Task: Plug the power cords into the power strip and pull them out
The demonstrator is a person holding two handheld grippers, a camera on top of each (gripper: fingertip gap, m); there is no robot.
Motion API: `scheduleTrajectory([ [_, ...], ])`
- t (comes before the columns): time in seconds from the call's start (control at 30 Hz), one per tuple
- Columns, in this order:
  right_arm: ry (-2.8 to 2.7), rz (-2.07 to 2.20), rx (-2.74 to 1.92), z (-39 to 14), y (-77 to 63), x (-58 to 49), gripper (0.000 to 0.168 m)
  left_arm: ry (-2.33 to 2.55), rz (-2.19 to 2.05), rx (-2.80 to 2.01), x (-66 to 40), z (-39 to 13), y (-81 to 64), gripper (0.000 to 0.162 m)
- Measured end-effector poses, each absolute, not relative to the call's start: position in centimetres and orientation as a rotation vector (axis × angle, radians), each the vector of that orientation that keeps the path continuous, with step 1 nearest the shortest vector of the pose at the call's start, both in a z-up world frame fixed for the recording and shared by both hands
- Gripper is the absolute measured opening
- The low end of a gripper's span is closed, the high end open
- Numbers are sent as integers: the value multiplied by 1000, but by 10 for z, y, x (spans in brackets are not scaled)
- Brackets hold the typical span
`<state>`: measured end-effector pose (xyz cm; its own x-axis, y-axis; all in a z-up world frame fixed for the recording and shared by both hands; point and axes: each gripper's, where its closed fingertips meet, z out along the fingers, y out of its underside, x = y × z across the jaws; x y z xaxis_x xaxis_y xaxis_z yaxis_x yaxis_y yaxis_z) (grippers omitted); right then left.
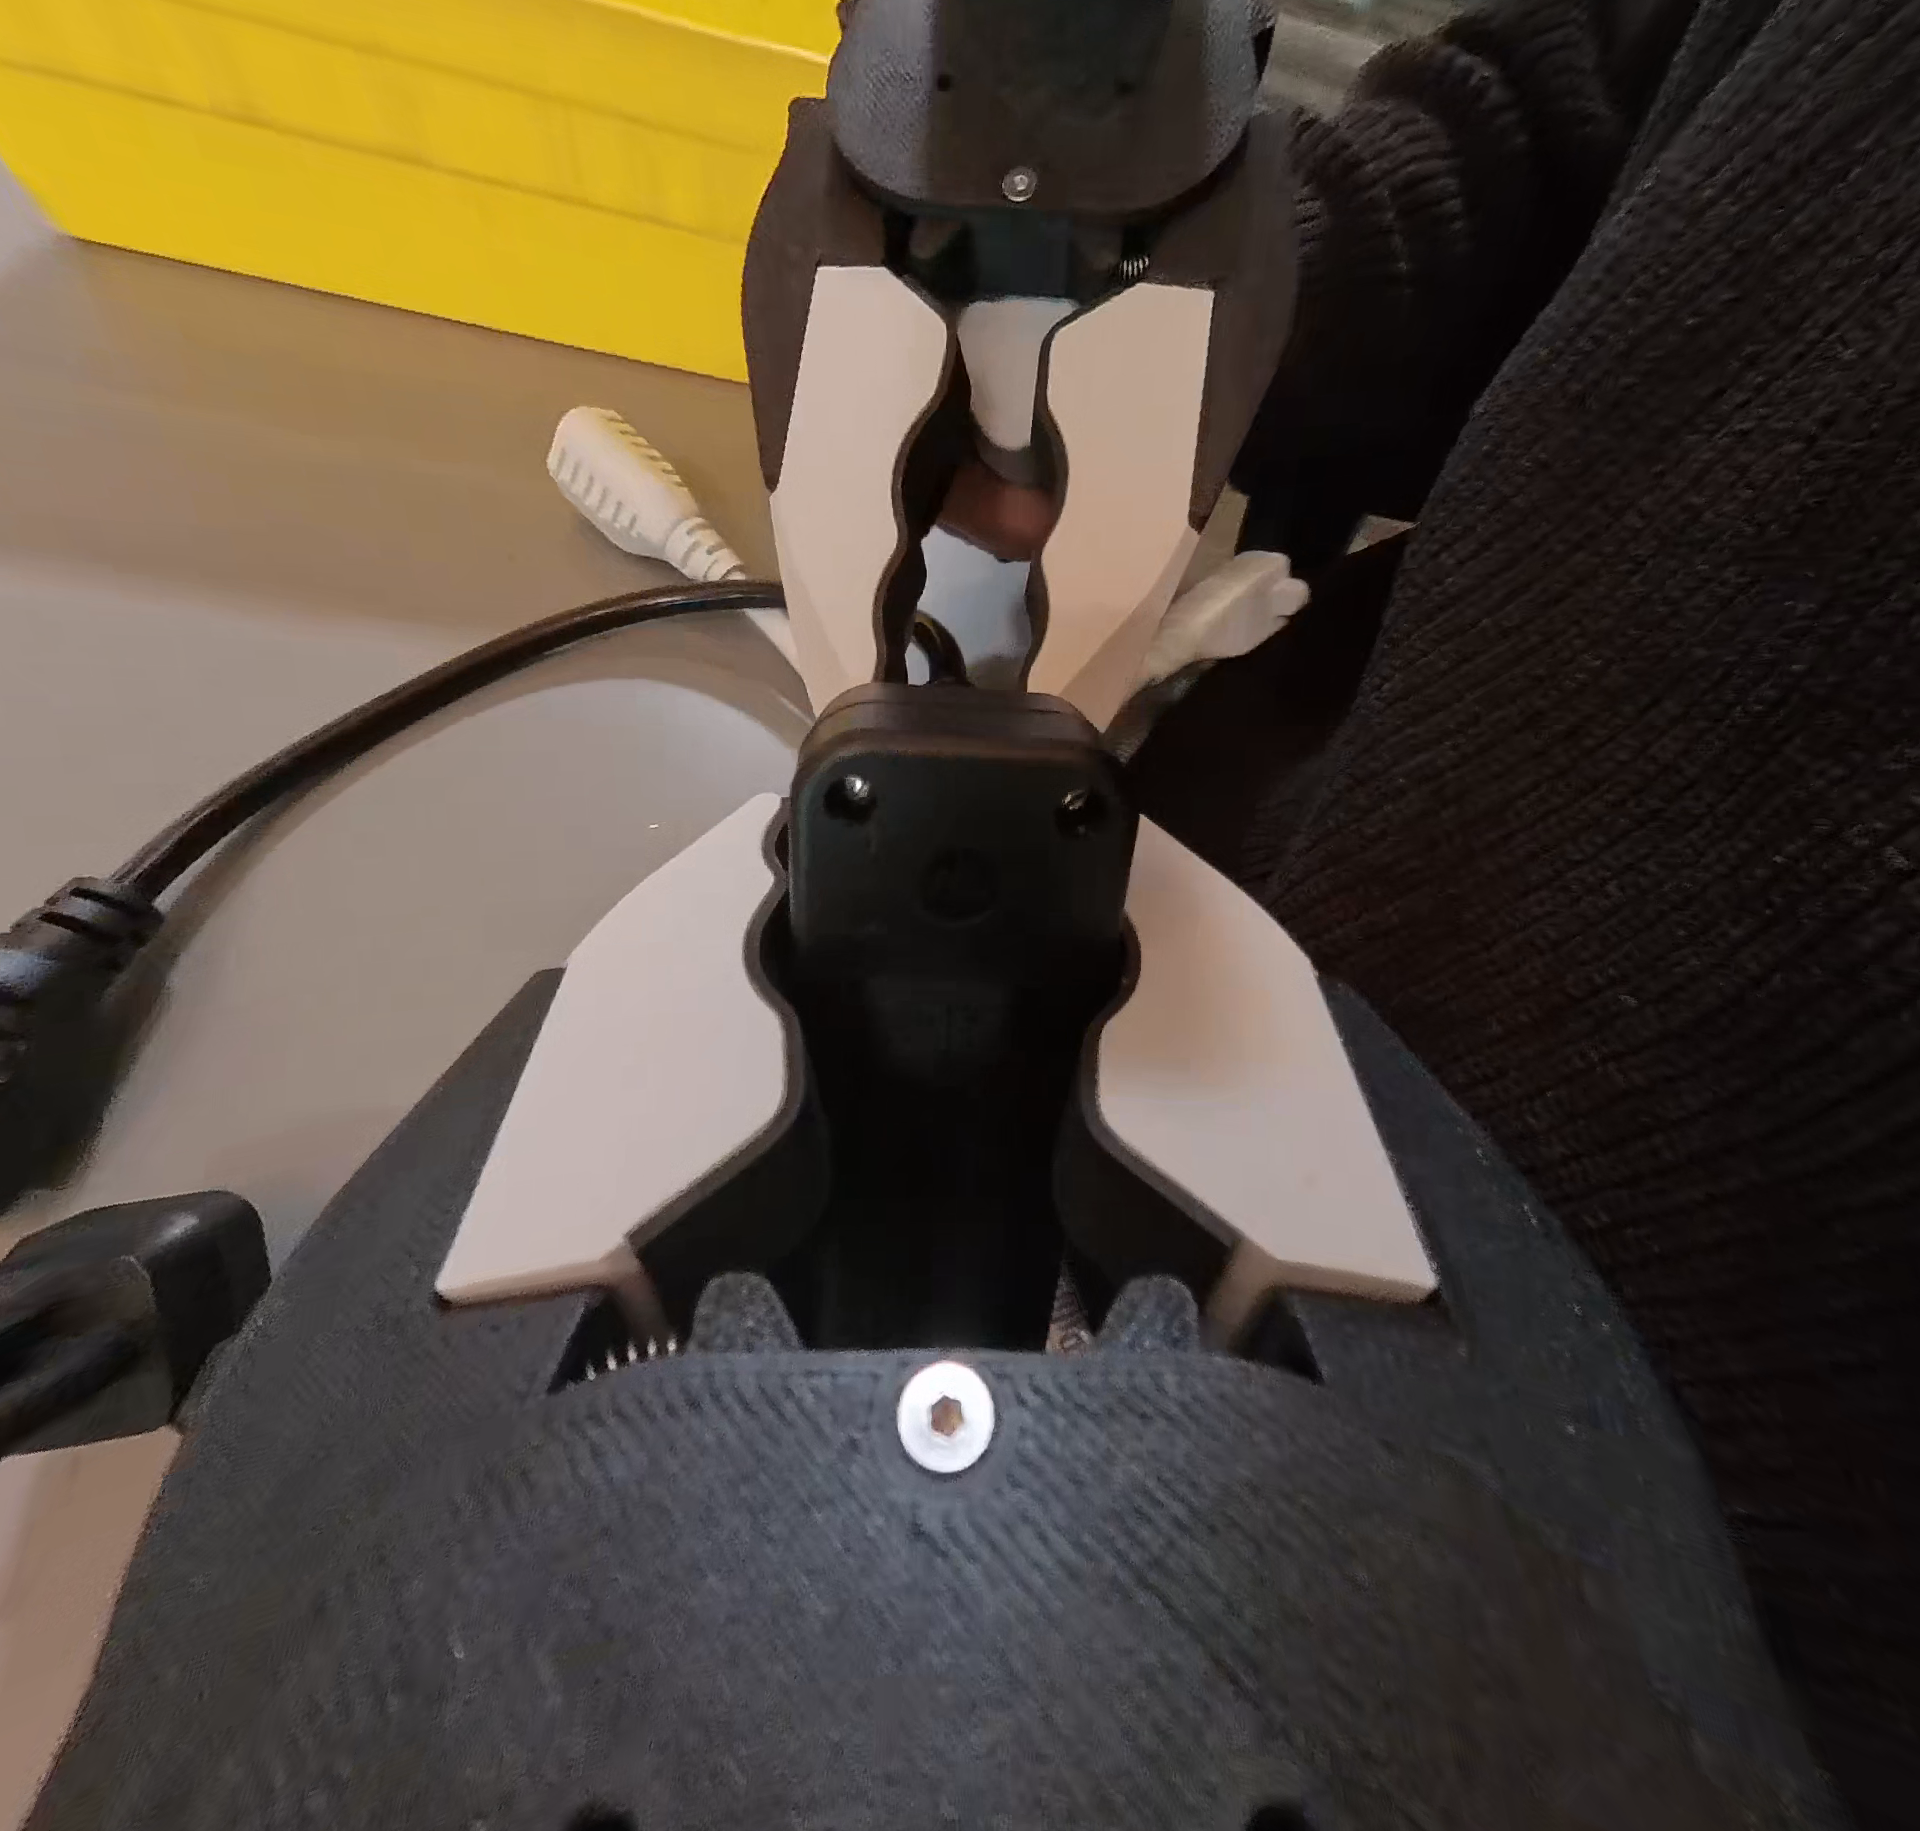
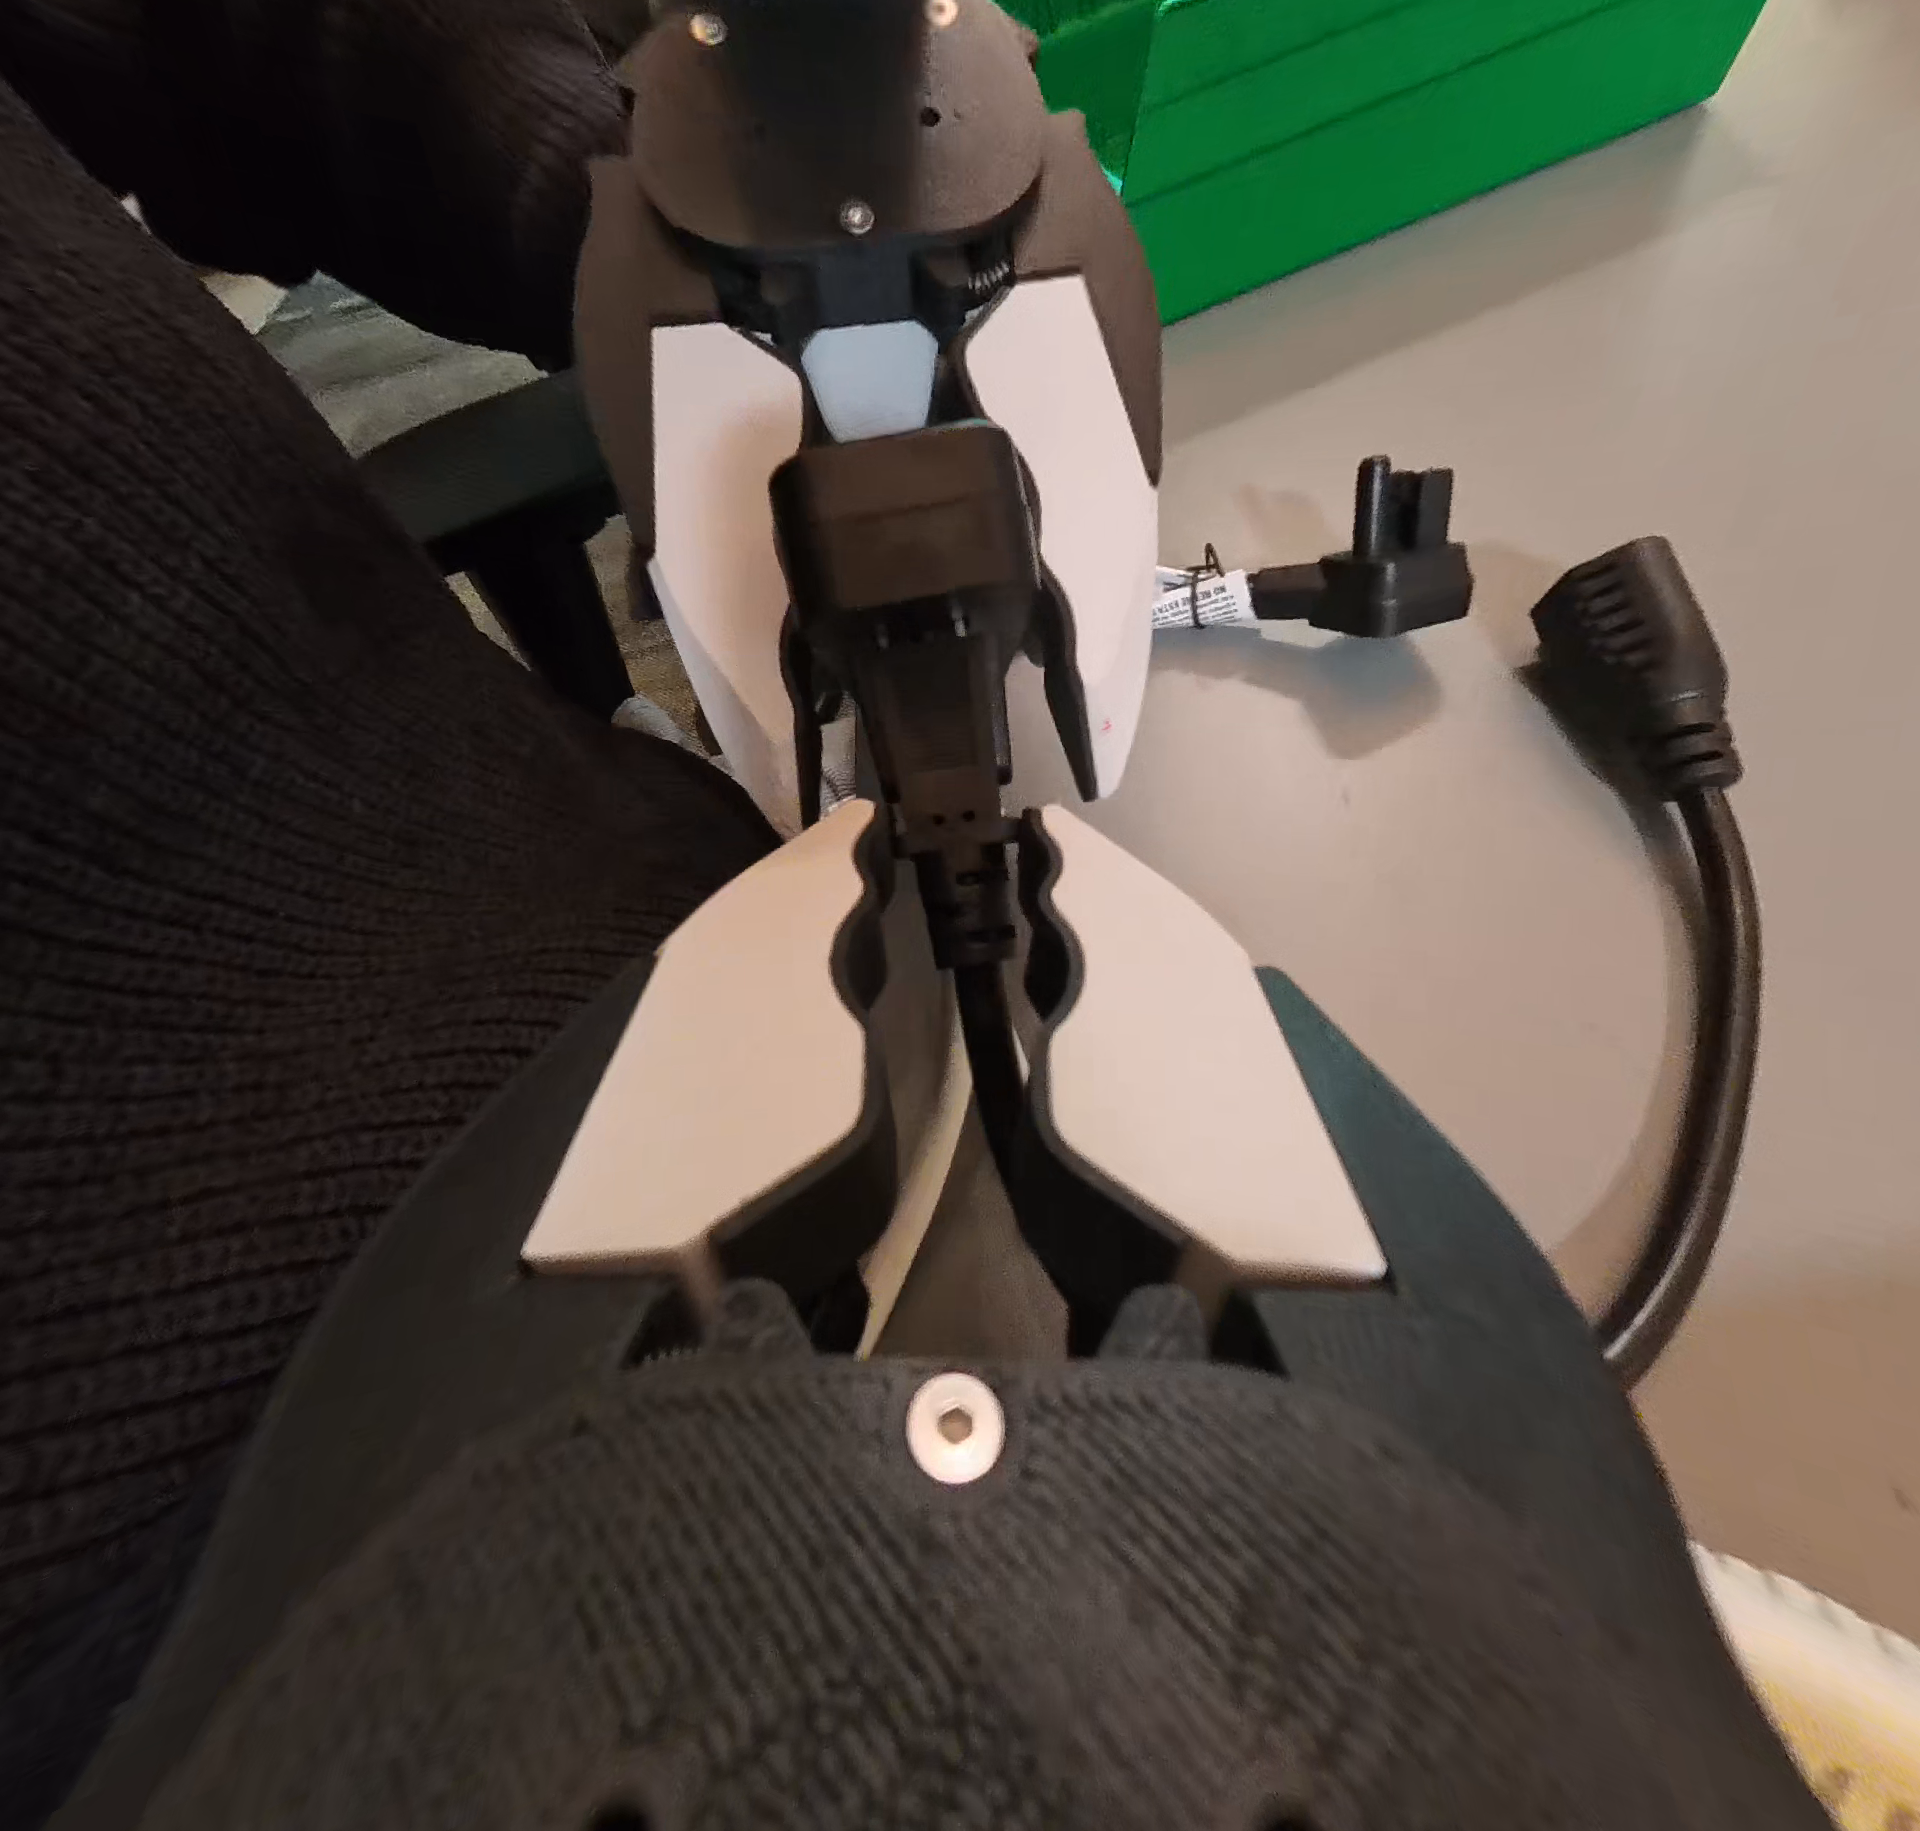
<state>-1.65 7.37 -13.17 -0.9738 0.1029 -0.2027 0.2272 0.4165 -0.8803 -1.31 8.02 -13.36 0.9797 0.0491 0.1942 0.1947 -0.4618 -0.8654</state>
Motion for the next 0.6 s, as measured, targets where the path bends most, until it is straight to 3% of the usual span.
scheduleTrajectory([
  [0.27, 2374, -1664, 240, -128, 80, -11, 24, -195, -302, -1992, -8, -129, 83, 53],
  [0.33, 2411, -1697, 249, -127, 82, -16, 27, -214, -294, -1970, -9, -127, 82, 53],
  [0.43, 2496, -1630, 233, -140, 74, -11, 45, -240, -278, -1928, -11, -126, 85, 53],
  [0.5, 2596, -1564, 189, -154, 67, -5, 43, -251, -267, -1921, -11, -126, 88, 53],
  [0.6, 2692, -1581, 189, -158, 62, -10, 26, -233, -239, -1918, -11, -127, 89, 53],
])
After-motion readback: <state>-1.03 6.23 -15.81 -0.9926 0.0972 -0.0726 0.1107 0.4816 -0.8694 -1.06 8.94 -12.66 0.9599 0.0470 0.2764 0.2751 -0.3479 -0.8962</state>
